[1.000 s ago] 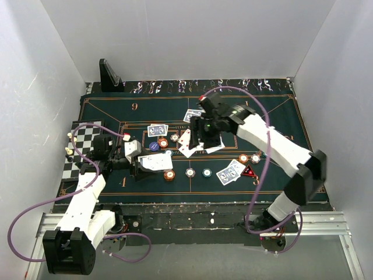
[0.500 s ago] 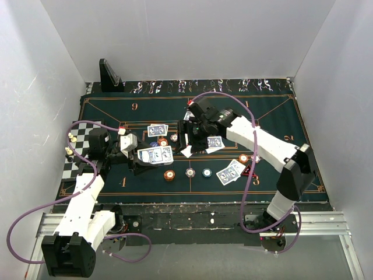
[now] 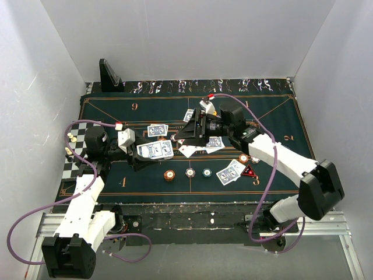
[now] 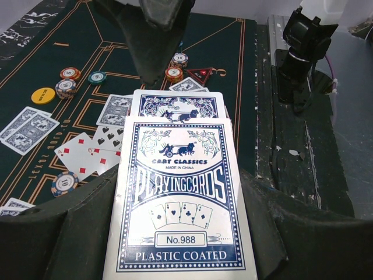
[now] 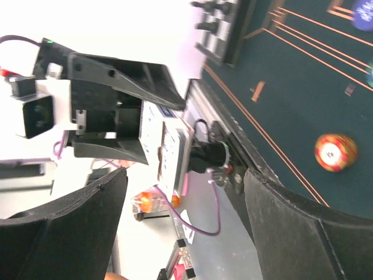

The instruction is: Distribute texas hold em gaming equipment

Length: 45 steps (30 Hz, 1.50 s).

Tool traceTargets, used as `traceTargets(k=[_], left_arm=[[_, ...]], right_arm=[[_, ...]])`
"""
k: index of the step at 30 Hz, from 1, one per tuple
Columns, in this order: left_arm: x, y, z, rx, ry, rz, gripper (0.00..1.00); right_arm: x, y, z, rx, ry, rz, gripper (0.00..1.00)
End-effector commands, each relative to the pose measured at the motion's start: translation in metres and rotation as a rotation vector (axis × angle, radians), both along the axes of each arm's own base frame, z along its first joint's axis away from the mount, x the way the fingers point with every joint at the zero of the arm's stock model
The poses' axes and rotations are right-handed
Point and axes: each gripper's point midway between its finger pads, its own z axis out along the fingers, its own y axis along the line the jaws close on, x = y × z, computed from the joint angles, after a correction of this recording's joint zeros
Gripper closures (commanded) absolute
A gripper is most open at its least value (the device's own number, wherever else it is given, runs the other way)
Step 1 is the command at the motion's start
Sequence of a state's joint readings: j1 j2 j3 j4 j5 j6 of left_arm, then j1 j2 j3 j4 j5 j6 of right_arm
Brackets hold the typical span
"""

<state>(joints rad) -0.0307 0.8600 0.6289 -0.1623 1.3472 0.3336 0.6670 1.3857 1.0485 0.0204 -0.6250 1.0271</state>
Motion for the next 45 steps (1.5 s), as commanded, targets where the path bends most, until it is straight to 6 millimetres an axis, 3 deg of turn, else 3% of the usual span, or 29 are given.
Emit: traceTargets(k=[1,7,16,18,24,26,28,30,33,34,36,37,38,45], left_arm=[[0.000,0.000,0.014,-0.018,-0.032,0.004,0.96],[0.006,-0.001,0.026,-0.044,-0.041,0.023,0.96],[0.021,0.002,0.016,-0.021,-0.015,0.068,0.95],[0.026,0.003,0.016,-0.019,-0.023,0.092,0.95],[0.034,0.004,0.018,-0.018,0.017,0.110,0.93],[0.034,0.005,0.015,-0.008,0.045,0.124,0.92],[0.035,0.006,0.015,0.003,0.038,0.133,0.90],[0.037,0.008,0.015,0.010,0.042,0.150,0.87],[0.037,0.008,0.017,0.016,0.061,0.152,0.76],[0.035,0.007,0.017,0.015,0.073,0.146,0.60],[0.033,0.007,0.020,0.015,0.076,0.140,0.43],[0.032,0.007,0.021,0.014,0.077,0.134,0.30],[0.031,0.007,0.024,0.013,0.077,0.134,0.02],[0.022,0.007,0.051,0.027,0.132,0.131,0.02]], right_arm=[[-0.010,0.030,0.052,0.258,-0.099,0.170,0.12],[-0.013,0.053,0.054,0.303,-0.067,0.244,0.11],[-0.017,0.074,0.056,0.288,-0.041,0.292,0.10],[-0.018,0.080,0.056,0.287,-0.032,0.305,0.17],[-0.019,0.091,0.057,0.294,0.002,0.340,0.51],[-0.019,0.091,0.057,0.296,0.007,0.341,0.69],[-0.020,0.091,0.056,0.294,0.017,0.341,0.79],[-0.020,0.091,0.057,0.295,0.021,0.340,0.82],[-0.020,0.090,0.055,0.293,0.030,0.339,0.86],[-0.021,0.090,0.056,0.293,0.031,0.339,0.88],[-0.021,0.089,0.056,0.292,0.036,0.336,0.92],[-0.022,0.089,0.055,0.291,0.038,0.338,0.93],[-0.023,0.089,0.055,0.290,0.041,0.339,0.95],[-0.020,0.080,0.032,0.254,0.069,0.326,0.98]])
